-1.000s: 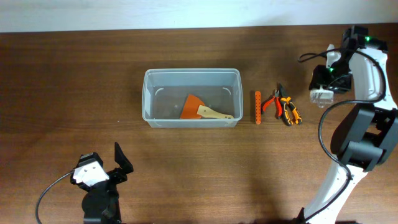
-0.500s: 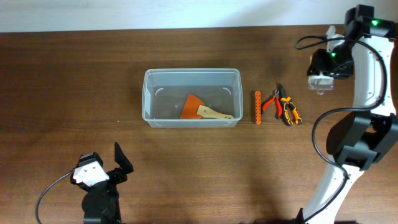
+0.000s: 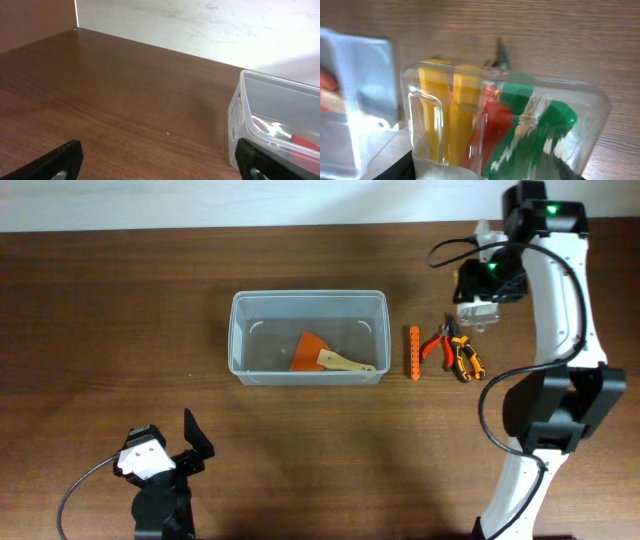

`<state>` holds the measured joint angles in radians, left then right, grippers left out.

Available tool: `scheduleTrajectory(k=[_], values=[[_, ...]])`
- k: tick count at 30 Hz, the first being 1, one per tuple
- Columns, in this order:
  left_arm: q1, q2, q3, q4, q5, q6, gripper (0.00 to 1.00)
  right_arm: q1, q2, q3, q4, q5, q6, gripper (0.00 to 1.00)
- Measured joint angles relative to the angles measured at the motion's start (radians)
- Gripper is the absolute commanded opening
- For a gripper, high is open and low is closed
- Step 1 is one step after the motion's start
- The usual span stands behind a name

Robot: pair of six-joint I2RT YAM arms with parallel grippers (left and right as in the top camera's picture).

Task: Pack container
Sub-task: 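Carry the marker box over and lower it into the container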

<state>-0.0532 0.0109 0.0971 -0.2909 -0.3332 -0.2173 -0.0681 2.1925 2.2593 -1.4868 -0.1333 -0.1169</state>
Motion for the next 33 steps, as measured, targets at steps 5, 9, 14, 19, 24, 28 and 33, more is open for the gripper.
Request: scheduleTrajectory(k=[5,9,14,19,24,28,33], values=[[0.000,0.000,0.000,0.000,0.000,0.000,0.99,0.069,-0.037,0.000,-0.006,0.001,0.000,0.44],[0.000,0.000,0.000,0.000,0.000,0.000,0.99,0.157,-0.078,0.000,0.001,0.000,0.000,0.44],[0.000,0.000,0.000,0.000,0.000,0.000,0.99,0.301,-0.095,0.001,0.039,0.000,-0.036,0.44],[0.000,0.000,0.000,0.000,0.000,0.000,0.99,0.458,-0.095,0.000,0.112,-0.024,-0.169,0.45],[0.000,0.000,0.000,0.000,0.000,0.000,0.99,0.600,-0.095,-0.043,0.207,-0.082,-0.354,0.45],[0.000,0.000,0.000,0.000,0.000,0.000,0.99,0.680,-0.095,-0.117,0.318,-0.101,-0.449,0.58],[0.000,0.000,0.000,0.000,0.000,0.000,0.99,0.720,-0.076,-0.251,0.535,-0.117,-0.503,0.59]])
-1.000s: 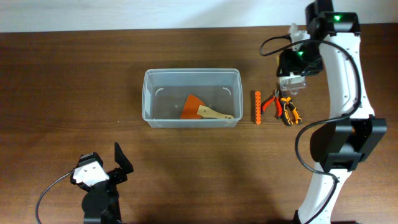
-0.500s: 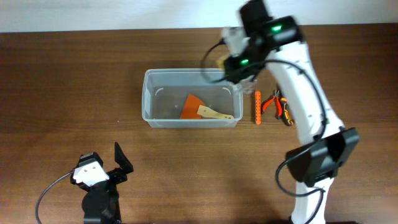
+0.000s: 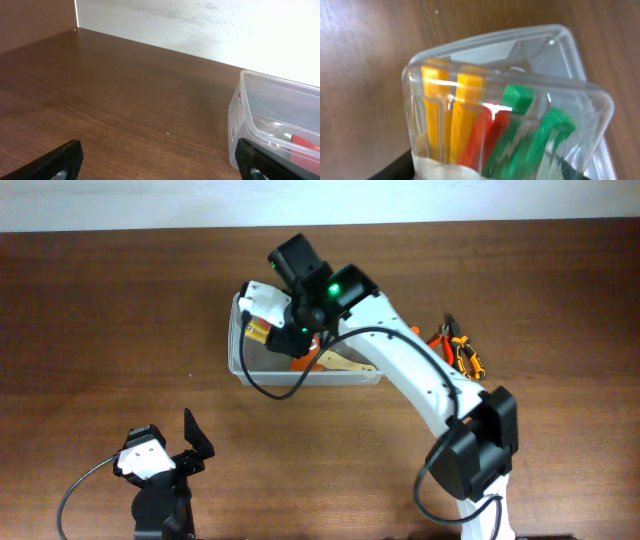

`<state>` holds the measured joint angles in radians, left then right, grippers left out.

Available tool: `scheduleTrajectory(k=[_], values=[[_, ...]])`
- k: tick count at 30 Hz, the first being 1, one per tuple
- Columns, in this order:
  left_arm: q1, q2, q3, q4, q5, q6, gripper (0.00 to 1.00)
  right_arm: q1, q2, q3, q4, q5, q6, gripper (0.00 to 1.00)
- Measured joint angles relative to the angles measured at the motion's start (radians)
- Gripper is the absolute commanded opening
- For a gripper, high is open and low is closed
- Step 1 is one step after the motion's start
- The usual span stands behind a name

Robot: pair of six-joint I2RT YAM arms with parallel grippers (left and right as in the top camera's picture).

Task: Pack container
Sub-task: 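Carry the marker box over and lower it into the container, then release the marker box and move right gripper to orange-black pliers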

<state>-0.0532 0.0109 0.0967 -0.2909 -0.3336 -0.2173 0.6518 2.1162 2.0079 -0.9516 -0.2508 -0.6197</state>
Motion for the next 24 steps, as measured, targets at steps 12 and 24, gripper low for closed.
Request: scheduleTrajectory(k=[12,24], values=[[0.000,0.000,0.000,0.000,0.000,0.000,0.99,-0.001,0.153,-0.127,0.119,-0.003,-0.109,0.86],[0.000,0.000,0.000,0.000,0.000,0.000,0.99,-0.018,0.142,-0.023,-0.087,0.095,0.023,0.83]])
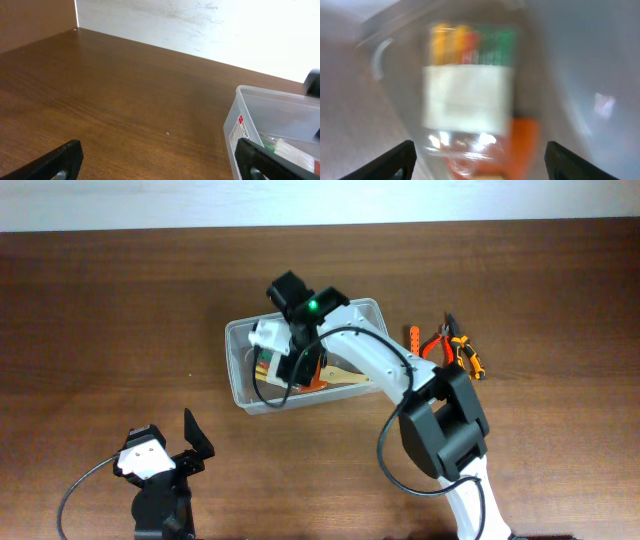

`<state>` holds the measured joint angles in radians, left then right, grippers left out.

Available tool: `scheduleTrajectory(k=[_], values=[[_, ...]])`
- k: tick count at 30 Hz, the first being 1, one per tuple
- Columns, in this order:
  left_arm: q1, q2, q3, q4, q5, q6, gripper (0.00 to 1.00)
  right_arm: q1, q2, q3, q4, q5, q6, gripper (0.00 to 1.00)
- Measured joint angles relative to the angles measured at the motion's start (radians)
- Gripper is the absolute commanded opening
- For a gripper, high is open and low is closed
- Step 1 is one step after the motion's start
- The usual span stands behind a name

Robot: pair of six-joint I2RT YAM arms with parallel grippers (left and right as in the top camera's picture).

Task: Pack container
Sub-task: 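Release the marker box and move right gripper to orange-black pliers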

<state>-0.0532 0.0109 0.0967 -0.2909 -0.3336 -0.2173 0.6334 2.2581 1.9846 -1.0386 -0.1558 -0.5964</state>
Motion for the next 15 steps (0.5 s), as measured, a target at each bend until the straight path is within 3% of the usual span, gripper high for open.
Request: scheduleTrajectory(k=[4,9,15], values=[[0.000,0.000,0.000,0.000,0.000,0.000,0.99,-0.089,-0.053,0.165,-0.085,0.062,0.165,0.86],[0.000,0.000,0.000,0.000,0.000,0.000,0.99,-0.349,-0.150,0.377,-0.153,0.093,0.381,0.81],[0.000,0.000,0.000,0.000,0.000,0.000,0.99,-0.684,-0.196,0.363,-0.260,0.102,0.628,0.72]])
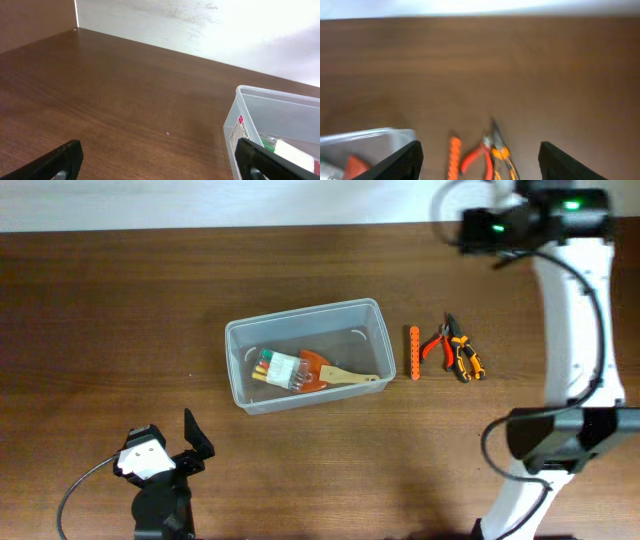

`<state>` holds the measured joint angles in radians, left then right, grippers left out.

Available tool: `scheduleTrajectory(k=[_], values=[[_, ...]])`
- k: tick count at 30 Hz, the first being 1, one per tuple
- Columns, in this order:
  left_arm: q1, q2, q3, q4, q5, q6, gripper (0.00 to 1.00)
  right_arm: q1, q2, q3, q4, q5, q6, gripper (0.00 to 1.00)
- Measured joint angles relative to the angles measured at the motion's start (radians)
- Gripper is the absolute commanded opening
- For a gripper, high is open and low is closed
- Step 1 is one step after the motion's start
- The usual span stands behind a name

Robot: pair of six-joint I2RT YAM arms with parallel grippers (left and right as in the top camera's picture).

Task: Pack container
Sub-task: 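Release the marker box and move right gripper to orange-black pliers, then grasp the orange-and-black pliers by the handles with the right gripper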

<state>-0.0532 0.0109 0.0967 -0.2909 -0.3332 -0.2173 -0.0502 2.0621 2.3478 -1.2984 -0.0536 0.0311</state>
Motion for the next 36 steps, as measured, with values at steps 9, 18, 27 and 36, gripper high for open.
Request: scheduleTrajectory(k=[9,18,27,36], values=[[0.000,0.000,0.000,0.000,0.000,0.000,0.99,-0.109,0.059,-0.388,0.038,-0.029,0.040,0.71],[0.000,0.000,0.000,0.000,0.000,0.000,0.99,-0.163,0.066,-0.634,0.187,-0.005,-0.092,0.67],[0.000,0.000,0.000,0.000,0.000,0.000,0.99,-0.193,0.066,-0.723,0.254,-0.042,-0.247,0.62],[0.000,0.000,0.000,0.000,0.000,0.000,0.99,-0.190,0.066,-0.760,0.283,-0.081,-0.321,0.51]])
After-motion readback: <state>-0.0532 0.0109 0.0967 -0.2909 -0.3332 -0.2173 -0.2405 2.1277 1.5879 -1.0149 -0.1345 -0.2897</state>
